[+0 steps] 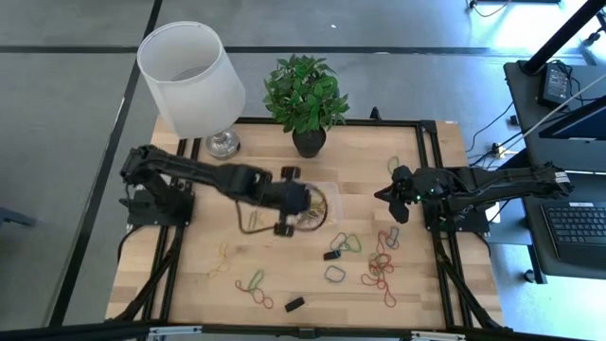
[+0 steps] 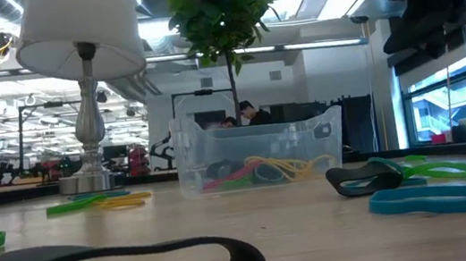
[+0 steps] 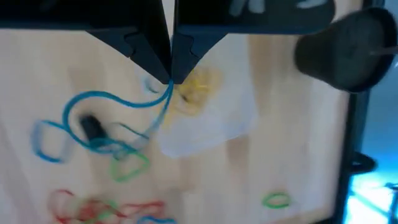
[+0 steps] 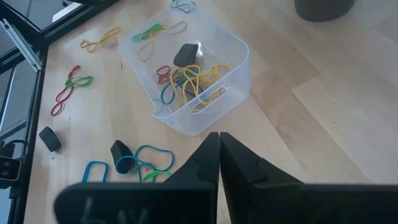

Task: Pick and place rubber bands into bin
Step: Put the blue rubber band into the transparent container

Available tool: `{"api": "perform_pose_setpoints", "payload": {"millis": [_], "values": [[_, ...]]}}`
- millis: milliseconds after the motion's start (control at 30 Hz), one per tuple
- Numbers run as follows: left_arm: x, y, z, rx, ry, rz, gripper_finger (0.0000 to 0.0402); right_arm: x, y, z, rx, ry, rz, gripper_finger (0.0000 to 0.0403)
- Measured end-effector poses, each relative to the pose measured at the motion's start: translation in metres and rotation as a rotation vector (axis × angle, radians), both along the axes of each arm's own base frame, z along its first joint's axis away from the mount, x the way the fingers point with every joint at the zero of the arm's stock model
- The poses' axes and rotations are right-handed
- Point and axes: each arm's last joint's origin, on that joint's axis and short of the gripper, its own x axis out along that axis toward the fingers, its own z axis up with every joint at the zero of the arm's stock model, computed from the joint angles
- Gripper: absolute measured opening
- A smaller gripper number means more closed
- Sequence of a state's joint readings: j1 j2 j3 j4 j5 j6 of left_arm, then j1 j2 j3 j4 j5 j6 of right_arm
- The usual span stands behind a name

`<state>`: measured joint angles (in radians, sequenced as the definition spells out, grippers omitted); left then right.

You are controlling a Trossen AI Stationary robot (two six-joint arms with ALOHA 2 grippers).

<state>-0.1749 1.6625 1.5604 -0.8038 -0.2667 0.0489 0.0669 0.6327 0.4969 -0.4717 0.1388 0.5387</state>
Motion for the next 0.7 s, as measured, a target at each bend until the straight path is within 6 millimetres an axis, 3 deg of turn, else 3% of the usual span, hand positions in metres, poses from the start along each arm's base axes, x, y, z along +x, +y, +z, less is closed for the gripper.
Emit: {"api": "perform_pose_setpoints", "payload": {"millis": [133, 267, 500, 700], "values": [[0.011, 0.029, -0.008, -0.035, 0.009, 0.054, 0.0002, 0.000, 0.000, 0.000, 0.000, -0.003, 0.000, 0.0016], [0.026, 0.048, -0.036, -0.098, 0.113, 0.061, 0.0002, 0.000, 0.000, 0.000, -0.001, -0.005, 0.000, 0.0016], [0.052, 0.055, -0.100, -0.249, 0.297, 0.045, 0.0002, 0.000, 0.000, 0.001, 0.004, -0.007, -0.003, 0.0017], [0.055, 0.055, -0.138, -0.268, 0.466, 0.082, 0.0002, 0.000, 0.000, 0.001, 0.006, -0.009, -0.005, 0.0017]]}}
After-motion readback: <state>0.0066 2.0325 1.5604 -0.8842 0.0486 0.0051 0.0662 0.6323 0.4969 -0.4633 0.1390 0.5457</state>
